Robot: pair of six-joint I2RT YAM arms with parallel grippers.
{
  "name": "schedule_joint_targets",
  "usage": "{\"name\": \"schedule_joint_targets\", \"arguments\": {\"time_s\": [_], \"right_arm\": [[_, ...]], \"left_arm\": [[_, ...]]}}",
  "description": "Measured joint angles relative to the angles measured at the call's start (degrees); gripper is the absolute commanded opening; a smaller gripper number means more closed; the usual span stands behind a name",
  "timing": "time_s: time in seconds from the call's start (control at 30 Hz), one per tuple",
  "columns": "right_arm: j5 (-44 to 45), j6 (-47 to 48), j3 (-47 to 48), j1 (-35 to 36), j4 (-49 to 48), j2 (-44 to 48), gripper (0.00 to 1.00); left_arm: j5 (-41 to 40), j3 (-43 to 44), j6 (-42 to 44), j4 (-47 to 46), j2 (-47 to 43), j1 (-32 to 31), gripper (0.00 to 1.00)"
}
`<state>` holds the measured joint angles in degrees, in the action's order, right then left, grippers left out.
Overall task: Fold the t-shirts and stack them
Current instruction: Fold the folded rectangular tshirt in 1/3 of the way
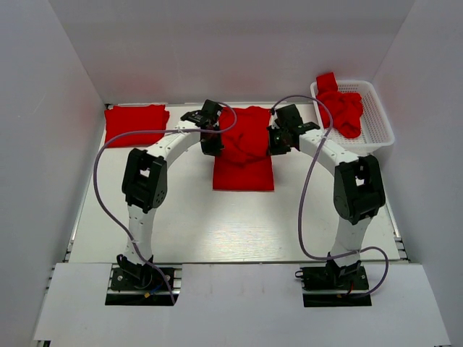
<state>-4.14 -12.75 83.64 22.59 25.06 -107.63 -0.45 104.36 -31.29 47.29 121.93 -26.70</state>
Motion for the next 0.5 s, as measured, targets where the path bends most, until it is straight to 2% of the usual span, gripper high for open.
{"name": "schedule_joint_targets", "arguments": {"time_s": [0.5], "right_arm": [[-1.1,-0.3,4.4,-1.4,-0.9,-7.6,0.00]], "left_arm": [[3.2,2.6,1.2,-3.0,5.9,1.9,0.00]]}}
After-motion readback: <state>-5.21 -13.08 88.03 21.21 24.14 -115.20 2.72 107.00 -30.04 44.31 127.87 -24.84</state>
